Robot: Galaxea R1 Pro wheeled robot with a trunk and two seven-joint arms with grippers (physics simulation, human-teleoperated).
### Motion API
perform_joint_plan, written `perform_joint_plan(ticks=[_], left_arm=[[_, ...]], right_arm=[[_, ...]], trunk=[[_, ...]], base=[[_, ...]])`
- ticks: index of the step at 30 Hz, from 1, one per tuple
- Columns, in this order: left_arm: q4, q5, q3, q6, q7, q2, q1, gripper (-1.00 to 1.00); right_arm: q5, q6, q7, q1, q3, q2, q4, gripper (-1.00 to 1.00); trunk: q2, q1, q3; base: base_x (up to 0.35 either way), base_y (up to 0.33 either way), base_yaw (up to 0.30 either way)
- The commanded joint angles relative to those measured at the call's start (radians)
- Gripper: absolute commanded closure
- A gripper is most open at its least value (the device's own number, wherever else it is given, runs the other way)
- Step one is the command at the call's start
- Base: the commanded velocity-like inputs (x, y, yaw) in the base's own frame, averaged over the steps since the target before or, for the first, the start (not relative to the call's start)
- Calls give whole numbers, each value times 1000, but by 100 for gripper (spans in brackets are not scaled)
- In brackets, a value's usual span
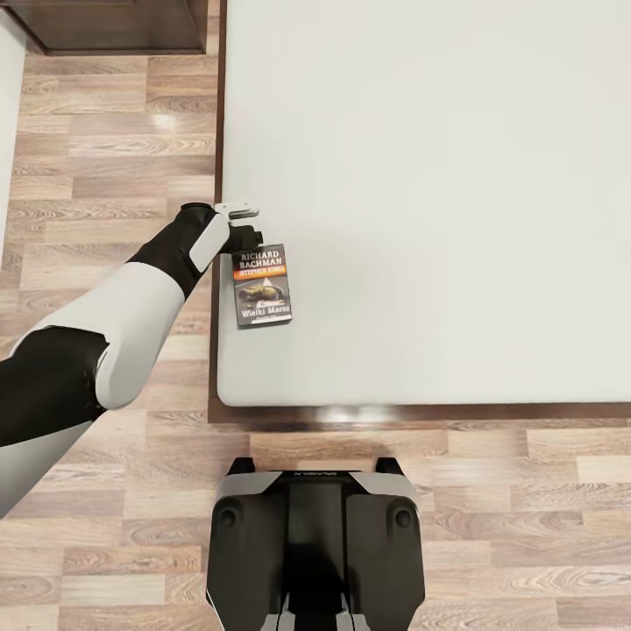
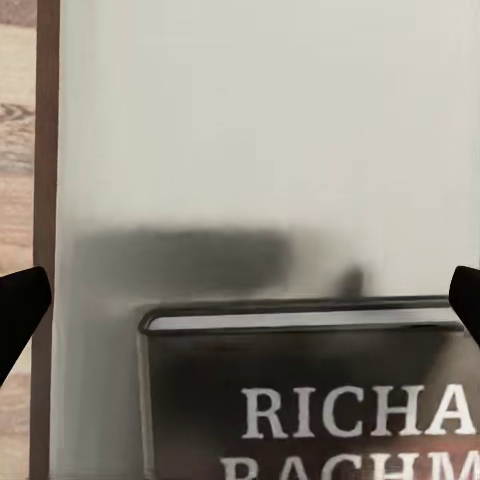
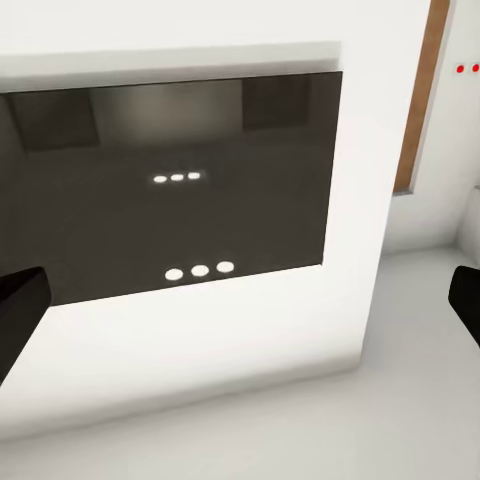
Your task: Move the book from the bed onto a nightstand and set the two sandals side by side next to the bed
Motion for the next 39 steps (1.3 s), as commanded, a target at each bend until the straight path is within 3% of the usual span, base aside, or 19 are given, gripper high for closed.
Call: perform_joint_plan(ticks=[1, 39], left_arm=[[-1, 11, -7, 3, 8, 1, 0, -100], [-2, 9, -9, -15, 3, 1, 0, -100]], right_arm=[[-3, 3, -3, 1, 0, 0, -1, -100], [-2, 3, -2, 1, 0, 0, -1, -100]], trunk=[[-1, 0, -1], [-1, 0, -1]], base=[[-110, 0, 0], [-26, 0, 0]])
